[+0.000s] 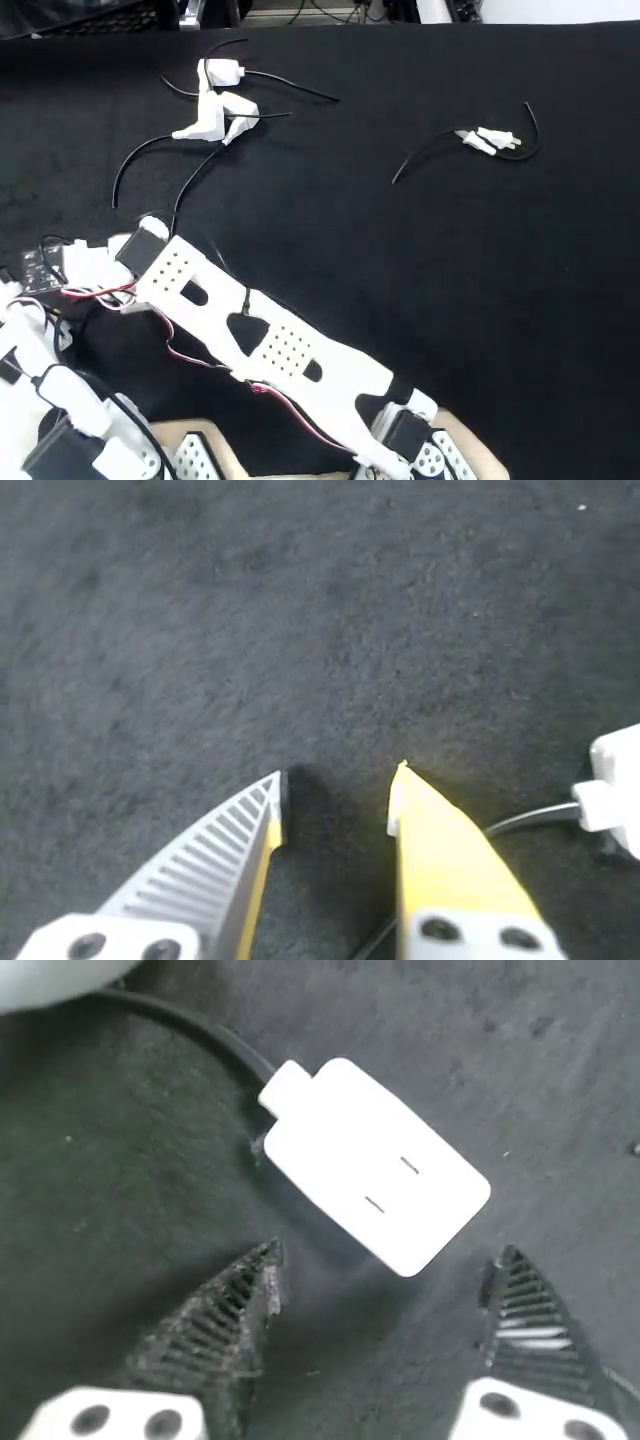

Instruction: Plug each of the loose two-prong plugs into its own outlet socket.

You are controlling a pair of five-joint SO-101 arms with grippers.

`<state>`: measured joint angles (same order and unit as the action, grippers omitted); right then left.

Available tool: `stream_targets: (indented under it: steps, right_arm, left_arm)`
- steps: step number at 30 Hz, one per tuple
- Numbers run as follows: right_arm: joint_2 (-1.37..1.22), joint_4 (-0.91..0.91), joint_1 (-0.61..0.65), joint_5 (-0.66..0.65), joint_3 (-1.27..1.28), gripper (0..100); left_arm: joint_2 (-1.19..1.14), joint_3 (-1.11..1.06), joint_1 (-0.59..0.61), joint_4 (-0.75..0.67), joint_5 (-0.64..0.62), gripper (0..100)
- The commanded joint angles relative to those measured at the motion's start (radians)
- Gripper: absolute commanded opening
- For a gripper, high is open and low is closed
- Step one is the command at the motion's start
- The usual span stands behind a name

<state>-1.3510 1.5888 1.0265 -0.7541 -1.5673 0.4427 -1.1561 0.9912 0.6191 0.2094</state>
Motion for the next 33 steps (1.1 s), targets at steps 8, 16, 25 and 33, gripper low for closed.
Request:
stream_targets:
  steps: [8,16,25,33]
  right_arm:
    - [0.064,-0.080,0.020,0.054,-0.051,31.2]
    - [0.062,-0.150,0.044,0.038,-0.044,31.4]
    - [-0.012,-0.232,0.072,-0.012,0.058,30.9]
    - [-0.004,-0.229,0.074,-0.025,0.071,19.4]
  left_arm:
    - [0.008,0.082,0.386,0.011,-0.273,17]
    - [-0.005,0.102,0.636,0.012,-0.293,17]
    - [-0.005,0.105,0.754,0.011,-0.242,17]
    - [-0.005,0.105,0.757,0.009,-0.242,17]
